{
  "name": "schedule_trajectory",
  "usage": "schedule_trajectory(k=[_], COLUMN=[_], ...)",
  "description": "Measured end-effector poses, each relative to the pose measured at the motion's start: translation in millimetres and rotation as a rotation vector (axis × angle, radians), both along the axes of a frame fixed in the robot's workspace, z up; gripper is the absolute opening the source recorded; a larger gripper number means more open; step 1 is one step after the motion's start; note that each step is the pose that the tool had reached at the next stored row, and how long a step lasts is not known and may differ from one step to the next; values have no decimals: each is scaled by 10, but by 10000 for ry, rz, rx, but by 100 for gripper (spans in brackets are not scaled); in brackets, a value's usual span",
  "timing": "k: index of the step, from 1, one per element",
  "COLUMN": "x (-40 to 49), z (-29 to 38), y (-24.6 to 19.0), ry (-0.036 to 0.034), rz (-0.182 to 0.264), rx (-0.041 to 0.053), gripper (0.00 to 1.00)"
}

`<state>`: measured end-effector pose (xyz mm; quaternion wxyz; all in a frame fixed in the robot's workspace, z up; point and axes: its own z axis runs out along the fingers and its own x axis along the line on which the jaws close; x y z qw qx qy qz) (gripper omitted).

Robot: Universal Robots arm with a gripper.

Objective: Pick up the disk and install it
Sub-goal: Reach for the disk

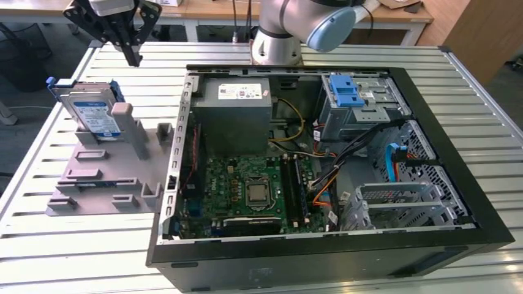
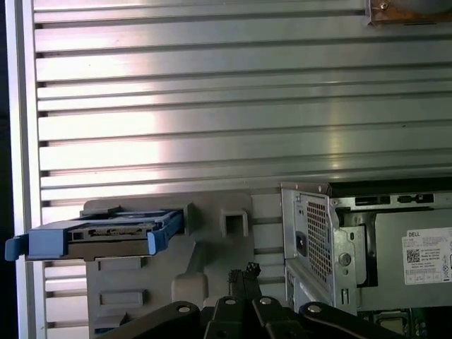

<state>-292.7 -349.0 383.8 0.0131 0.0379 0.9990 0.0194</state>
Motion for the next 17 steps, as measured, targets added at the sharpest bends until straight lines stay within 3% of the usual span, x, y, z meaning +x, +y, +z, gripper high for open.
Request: schedule_trajectory(k=[17], x=[-163], z=[-11], y=[58], ry=[-1], rz=[0], rx=[0], gripper=[11])
